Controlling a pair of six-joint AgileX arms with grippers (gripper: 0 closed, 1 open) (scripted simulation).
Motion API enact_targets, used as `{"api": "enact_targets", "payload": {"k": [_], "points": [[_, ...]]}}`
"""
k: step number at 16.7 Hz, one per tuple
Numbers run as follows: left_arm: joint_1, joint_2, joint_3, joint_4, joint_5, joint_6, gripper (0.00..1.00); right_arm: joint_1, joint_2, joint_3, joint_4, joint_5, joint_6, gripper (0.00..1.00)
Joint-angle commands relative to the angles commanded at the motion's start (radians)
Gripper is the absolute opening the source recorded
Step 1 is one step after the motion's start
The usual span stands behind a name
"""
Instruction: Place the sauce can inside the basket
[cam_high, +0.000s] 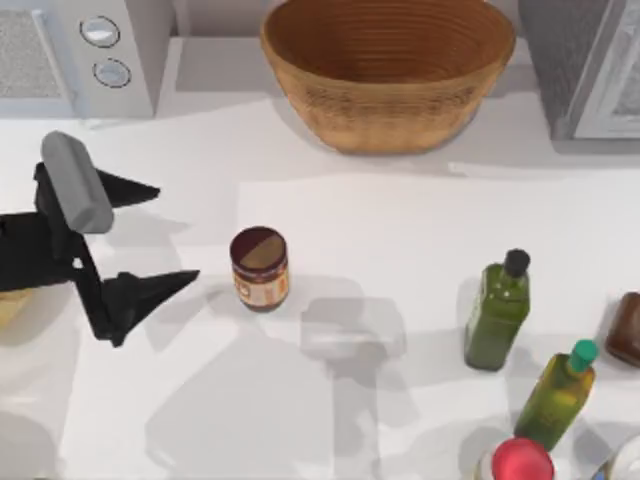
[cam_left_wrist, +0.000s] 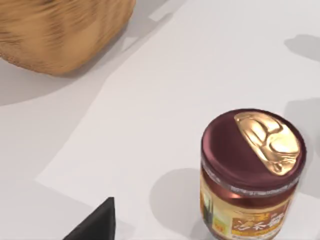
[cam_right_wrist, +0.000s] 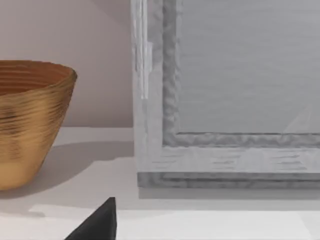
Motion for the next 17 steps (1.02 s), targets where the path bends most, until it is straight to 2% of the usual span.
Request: {"api": "enact_targets", "payload": {"k": [4, 8, 11, 17], "points": [[-0.001, 0.32, 0.128, 0.03, 0.201, 0.158, 1.0, 0.0, 0.0, 0.0, 0.0, 0.0, 0.0, 1.0], [-0.003, 0.534, 0.216, 0.051, 0.339, 0.266, 1.0, 0.0, 0.0, 0.0, 0.0, 0.0, 0.0, 1.0], [-0.001, 0.608, 0.247, 0.058, 0.387, 0.303, 1.0, 0.0, 0.0, 0.0, 0.0, 0.0, 0.0, 1.0], [0.0, 0.612, 0.247, 0.059, 0.389, 0.304, 1.0, 0.0, 0.0, 0.0, 0.0, 0.0, 0.0, 1.0]]}}
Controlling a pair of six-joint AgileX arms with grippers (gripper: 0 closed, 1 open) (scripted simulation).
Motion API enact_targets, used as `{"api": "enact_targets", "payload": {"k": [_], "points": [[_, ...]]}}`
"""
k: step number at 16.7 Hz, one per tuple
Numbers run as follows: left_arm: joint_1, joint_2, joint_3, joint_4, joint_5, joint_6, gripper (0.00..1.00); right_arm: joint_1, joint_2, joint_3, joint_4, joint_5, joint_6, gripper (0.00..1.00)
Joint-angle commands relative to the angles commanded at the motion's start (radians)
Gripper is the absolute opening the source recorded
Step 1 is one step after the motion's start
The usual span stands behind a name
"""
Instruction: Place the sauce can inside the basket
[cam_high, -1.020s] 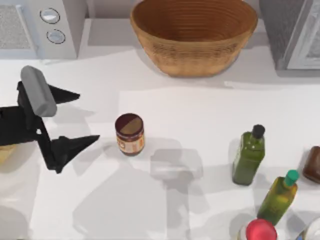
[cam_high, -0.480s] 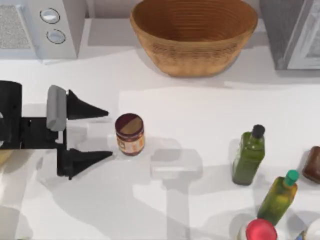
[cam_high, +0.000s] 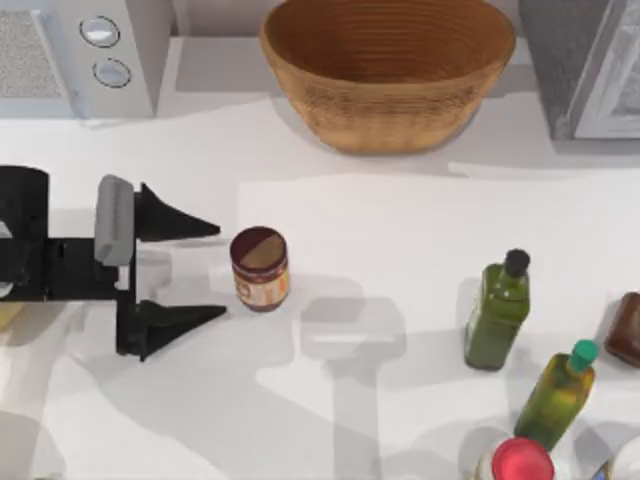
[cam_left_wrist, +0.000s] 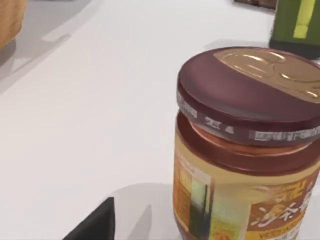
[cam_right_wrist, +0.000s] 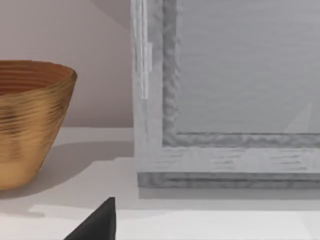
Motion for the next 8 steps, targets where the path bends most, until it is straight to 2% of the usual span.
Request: {"api": "enact_targets", "payload": {"k": [3, 8], "points": [[-0.027, 0.019, 0.022, 0.067, -0.012, -0.065, 1.0, 0.0, 0.0, 0.0, 0.0, 0.0, 0.0, 1.0], [-0.101, 0.116, 0.063, 0.327, -0.056, -0.28, 1.0, 0.0, 0.0, 0.0, 0.0, 0.0, 0.0, 1.0]]}}
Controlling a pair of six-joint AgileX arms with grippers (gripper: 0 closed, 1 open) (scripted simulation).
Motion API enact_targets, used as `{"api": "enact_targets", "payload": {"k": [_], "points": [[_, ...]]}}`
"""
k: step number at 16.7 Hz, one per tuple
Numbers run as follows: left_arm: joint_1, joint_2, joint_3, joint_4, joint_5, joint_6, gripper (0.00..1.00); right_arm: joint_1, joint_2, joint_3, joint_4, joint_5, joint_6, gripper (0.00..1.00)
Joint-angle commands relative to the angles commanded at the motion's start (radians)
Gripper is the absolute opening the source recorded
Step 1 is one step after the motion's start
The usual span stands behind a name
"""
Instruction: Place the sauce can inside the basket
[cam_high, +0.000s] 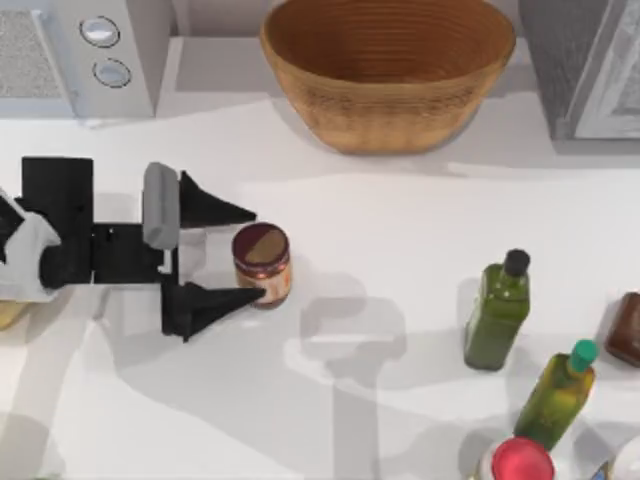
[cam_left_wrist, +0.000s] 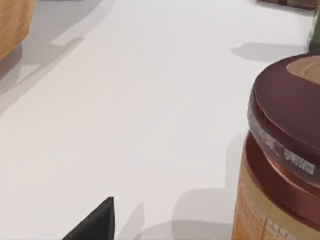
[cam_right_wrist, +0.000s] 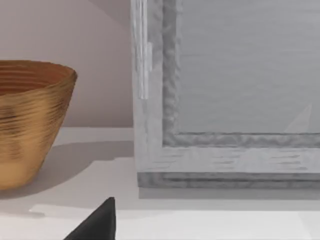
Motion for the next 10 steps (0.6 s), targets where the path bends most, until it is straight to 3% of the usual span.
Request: {"api": "enact_targets", "payload": {"k": [4, 10], "points": [[-0.055, 0.037, -0.013, 0.168, -0.043, -0.122, 1.0, 0.0, 0.0, 0.0, 0.0, 0.0, 0.0, 1.0], [-0.1, 0.008, -0.084, 0.281, -0.078, -0.198, 1.0, 0.0, 0.0, 0.0, 0.0, 0.0, 0.0, 1.0]]}}
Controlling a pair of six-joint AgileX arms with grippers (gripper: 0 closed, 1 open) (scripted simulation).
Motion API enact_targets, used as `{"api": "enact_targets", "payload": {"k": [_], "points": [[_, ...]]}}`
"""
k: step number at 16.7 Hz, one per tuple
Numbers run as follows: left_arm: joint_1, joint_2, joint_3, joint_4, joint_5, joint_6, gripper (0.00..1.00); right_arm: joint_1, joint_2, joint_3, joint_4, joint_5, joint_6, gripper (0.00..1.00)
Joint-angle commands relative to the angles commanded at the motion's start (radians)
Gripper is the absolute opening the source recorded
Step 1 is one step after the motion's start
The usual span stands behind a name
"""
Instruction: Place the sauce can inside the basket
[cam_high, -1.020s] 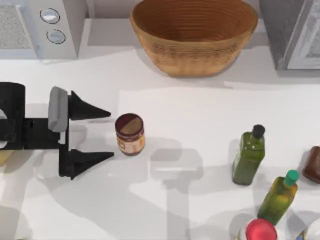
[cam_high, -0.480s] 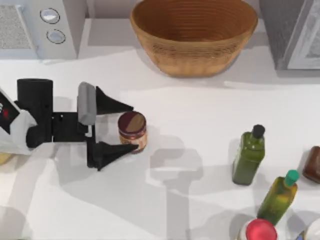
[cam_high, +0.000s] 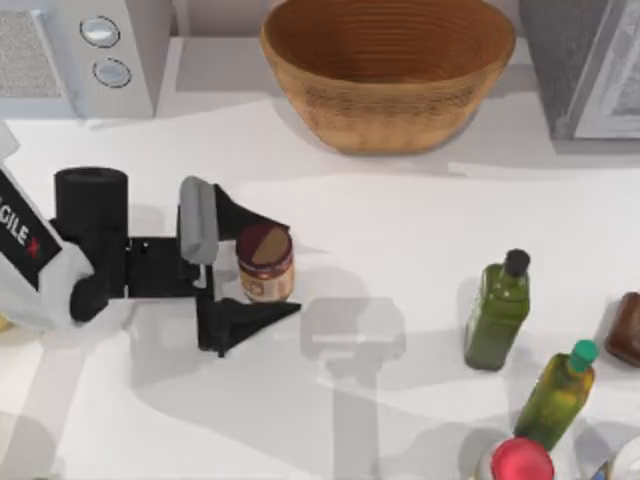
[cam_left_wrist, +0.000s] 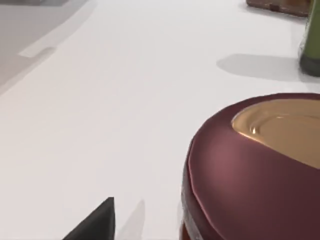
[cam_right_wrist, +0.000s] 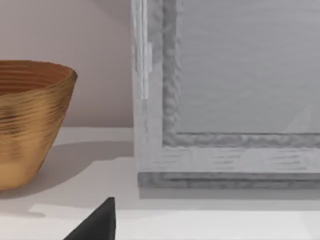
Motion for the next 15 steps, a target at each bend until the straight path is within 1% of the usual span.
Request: {"api": "enact_targets", "payload": {"k": [5, 15], "points": [[-0.002, -0.003, -0.006, 0.005, -0.001, -0.004, 1.0, 0.0, 0.0, 0.0, 0.0, 0.0, 0.0, 1.0], [-0.002, -0.003, -0.006, 0.005, -0.001, -0.004, 0.25, 0.0, 0.0, 0.0, 0.0, 0.0, 0.0, 1.0]]}}
